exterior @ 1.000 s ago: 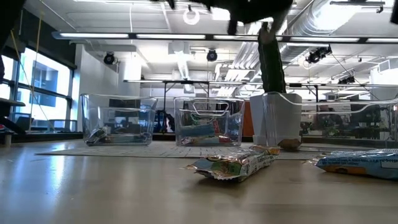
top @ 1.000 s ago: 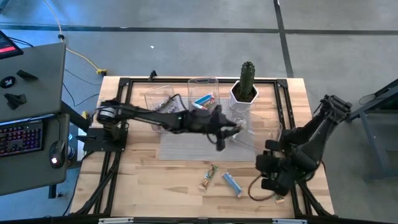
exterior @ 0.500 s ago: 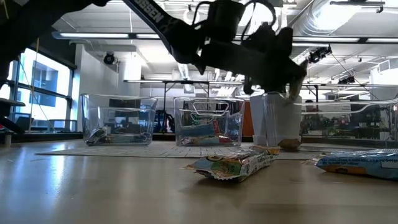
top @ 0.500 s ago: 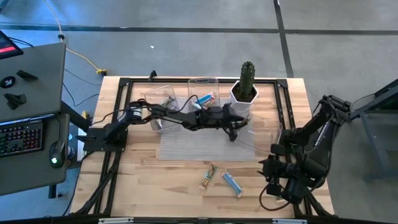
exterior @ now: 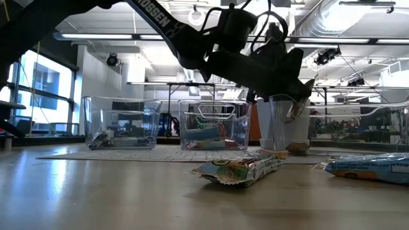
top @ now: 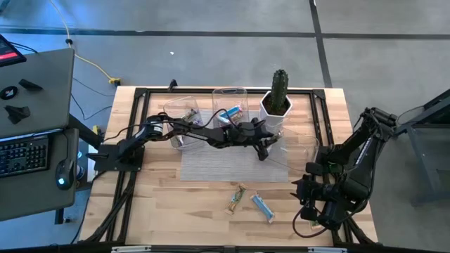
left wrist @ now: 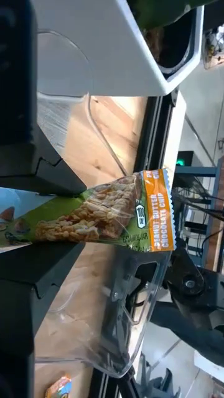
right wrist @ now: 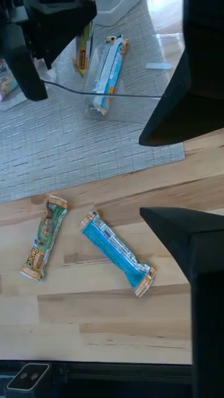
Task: Pick and place Granola Bars by type
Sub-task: Put the yellow granola bar into the right bin
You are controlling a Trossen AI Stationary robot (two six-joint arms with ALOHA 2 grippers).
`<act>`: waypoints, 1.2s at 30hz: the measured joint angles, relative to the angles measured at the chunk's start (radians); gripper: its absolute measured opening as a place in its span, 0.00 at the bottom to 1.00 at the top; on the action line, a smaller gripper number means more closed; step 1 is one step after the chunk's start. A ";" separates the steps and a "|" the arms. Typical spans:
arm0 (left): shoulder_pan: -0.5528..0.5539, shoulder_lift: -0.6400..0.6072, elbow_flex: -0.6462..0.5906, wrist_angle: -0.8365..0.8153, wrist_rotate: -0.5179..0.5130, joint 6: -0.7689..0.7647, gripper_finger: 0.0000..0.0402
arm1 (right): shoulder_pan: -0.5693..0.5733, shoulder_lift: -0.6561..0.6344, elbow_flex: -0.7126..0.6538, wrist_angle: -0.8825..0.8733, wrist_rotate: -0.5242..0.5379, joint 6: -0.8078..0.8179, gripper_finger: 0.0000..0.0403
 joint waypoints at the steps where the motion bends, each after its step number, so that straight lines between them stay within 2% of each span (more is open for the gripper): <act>1: 0.000 0.000 0.000 0.000 0.001 0.000 0.28 | 0.000 0.000 0.000 0.000 0.000 0.000 0.38; 6: 0.001 -0.001 0.000 -0.002 0.051 0.008 0.32 | 0.000 0.000 0.000 0.000 0.000 0.000 0.38; 15: 0.000 -0.001 0.000 0.009 0.039 0.056 0.53 | 0.000 0.000 0.000 0.000 0.001 0.000 0.38; 19: 0.000 -0.027 0.021 0.047 0.030 0.068 0.54 | 0.000 0.000 0.000 0.000 0.001 0.002 0.38; 22: 0.000 -0.095 0.061 0.036 0.030 0.147 0.53 | -0.001 0.000 0.000 0.001 0.016 0.005 0.38; 26: 0.000 -0.185 0.103 -0.113 0.026 0.227 0.53 | -0.002 0.000 0.000 0.017 0.021 0.006 0.38; 32: -0.009 -0.352 0.156 -0.432 0.024 0.316 0.53 | -0.004 0.001 0.000 0.027 0.005 -0.003 0.38; 36: -0.016 -0.441 0.155 -0.622 0.023 0.363 0.53 | -0.015 0.002 0.000 0.037 0.040 -0.135 0.38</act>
